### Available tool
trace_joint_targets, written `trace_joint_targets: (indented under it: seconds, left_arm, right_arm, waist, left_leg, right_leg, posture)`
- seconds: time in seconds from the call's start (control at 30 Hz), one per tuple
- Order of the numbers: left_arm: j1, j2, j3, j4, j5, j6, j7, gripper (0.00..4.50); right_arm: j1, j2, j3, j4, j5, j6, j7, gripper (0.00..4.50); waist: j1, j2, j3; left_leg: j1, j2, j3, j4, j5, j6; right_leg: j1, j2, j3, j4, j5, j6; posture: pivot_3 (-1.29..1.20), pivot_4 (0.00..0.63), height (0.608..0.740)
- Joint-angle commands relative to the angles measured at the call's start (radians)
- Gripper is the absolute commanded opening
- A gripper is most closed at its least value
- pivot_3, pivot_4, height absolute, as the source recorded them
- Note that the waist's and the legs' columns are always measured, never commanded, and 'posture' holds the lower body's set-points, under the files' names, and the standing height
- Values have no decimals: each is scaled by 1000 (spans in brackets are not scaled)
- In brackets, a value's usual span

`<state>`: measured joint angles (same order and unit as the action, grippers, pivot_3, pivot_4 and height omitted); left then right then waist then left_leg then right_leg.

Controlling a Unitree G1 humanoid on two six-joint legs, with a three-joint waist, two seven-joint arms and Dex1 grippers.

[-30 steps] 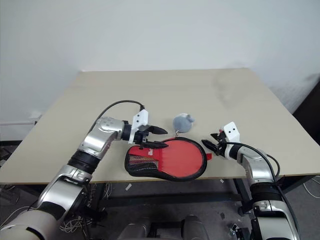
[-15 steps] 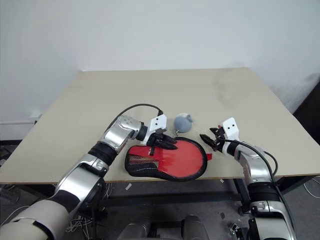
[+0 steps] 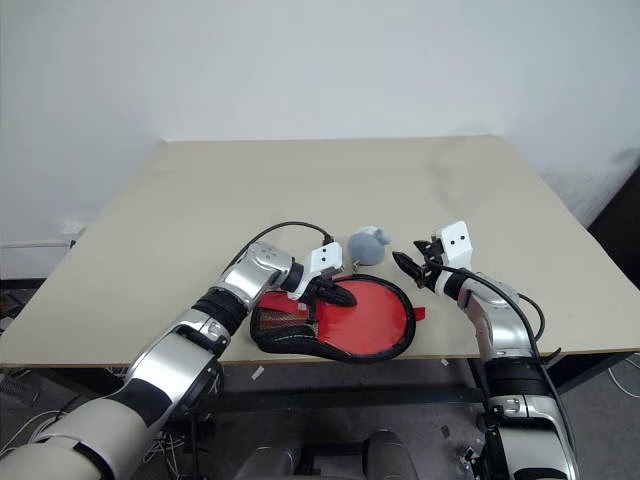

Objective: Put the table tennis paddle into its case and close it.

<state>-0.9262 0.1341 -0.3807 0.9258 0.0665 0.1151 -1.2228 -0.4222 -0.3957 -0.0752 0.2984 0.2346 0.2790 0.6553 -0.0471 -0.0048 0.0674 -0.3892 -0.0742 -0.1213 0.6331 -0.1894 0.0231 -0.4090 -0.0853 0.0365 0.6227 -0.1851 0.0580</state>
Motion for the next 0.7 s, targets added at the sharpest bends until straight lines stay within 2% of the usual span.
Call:
trace_joint_targets:
  seconds: [0.03,0.3,0.7]
  left_arm:
    - [0,-8,10,25,15,-7,28,52]
    - [29,-37,59,36,-5,10,86,52]
    - [57,-42,25,58,44,-25,117,52]
  right_arm:
    - [-28,5,-2,-57,9,-1,-10,2944]
    - [-29,8,7,-64,11,5,-11,2944]
    - [-23,21,18,-97,15,25,-11,2944]
  waist:
    - [0,0,0]
    - [0,0,0]
    - [0,0,-1]
  left_leg:
    - [0,0,0,0,0,0]
    - [0,1,-1,2,0,-1]
    - [0,0,-1,4,-2,-3]
  right_leg:
    - [0,0,0,0,0,0]
    - [1,0,0,0,1,1]
    - [2,0,0,1,1,2]
  posture:
    - [0,0,740]
    - [0,0,740]
    - [0,0,740]
